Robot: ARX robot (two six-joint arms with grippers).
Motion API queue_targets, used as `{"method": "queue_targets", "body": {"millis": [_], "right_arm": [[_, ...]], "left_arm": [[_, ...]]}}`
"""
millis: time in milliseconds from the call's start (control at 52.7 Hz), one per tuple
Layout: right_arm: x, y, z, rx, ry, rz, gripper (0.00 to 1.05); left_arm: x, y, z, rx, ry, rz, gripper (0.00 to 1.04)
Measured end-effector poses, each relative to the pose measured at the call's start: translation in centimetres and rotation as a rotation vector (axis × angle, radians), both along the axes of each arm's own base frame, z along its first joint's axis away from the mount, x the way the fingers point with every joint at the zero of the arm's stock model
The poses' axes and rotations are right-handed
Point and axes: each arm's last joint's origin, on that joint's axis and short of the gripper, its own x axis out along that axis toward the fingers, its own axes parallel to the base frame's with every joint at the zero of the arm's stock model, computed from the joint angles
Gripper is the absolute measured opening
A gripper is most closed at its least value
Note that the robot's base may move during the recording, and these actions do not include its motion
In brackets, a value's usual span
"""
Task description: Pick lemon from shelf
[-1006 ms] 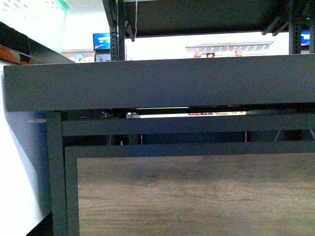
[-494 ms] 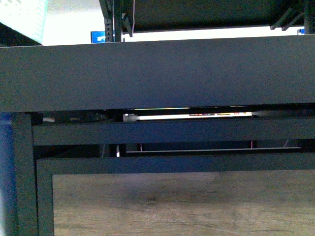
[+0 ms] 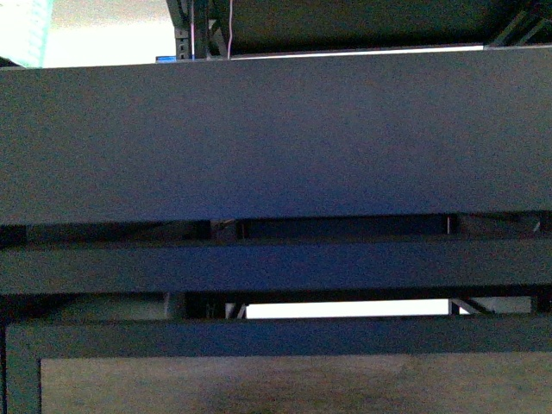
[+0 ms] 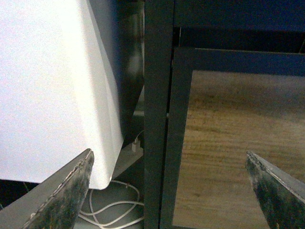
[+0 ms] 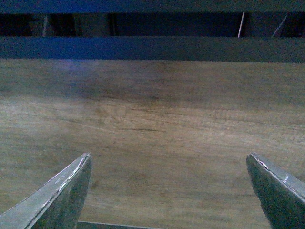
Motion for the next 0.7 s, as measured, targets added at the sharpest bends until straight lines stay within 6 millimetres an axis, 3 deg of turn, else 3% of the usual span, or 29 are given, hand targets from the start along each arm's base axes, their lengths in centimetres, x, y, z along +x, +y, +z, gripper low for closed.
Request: {"method": "queue_targets", "body": {"millis": [703], "right_arm": [[0.00, 0.00, 0.00, 0.000, 0.000, -0.001, 0.97]], "left_arm": [[0.00, 0.00, 0.00, 0.000, 0.000, 0.000, 0.97]]}}
